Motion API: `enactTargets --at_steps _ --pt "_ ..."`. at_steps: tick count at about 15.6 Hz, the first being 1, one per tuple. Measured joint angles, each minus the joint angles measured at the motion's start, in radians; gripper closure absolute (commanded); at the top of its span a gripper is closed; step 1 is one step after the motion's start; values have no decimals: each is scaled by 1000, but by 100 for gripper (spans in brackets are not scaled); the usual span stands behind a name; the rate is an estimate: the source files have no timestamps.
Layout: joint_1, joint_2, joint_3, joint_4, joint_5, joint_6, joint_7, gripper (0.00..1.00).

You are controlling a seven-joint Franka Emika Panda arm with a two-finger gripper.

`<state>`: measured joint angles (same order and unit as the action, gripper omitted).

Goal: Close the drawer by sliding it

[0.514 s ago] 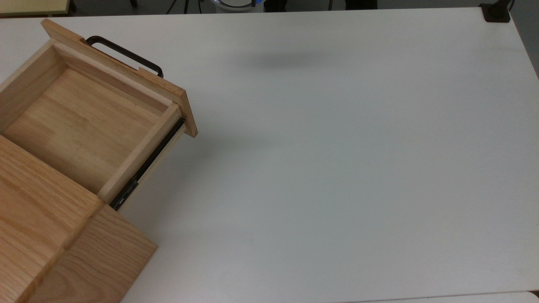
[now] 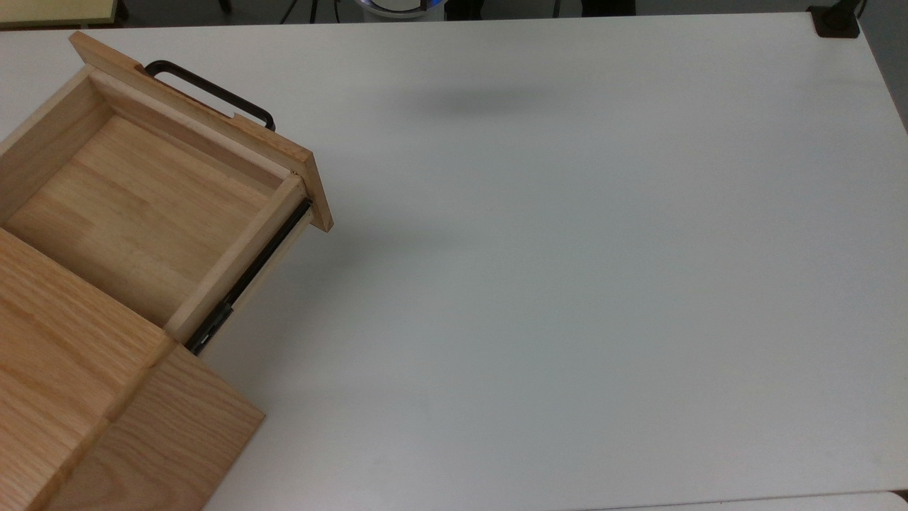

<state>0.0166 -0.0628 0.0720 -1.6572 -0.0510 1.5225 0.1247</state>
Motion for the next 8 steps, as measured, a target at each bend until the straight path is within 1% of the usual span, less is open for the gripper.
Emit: enactTargets --at_steps 4,5,6,7,8 --pt "0 0 0 1 0 0 0 0" --pt "0 0 0 1 0 0 0 20" --pt "0 0 0 1 0 0 0 45" --pt "0 0 0 1 0 -1 0 63" --pt "0 0 -1 1 0 -6 2 77"
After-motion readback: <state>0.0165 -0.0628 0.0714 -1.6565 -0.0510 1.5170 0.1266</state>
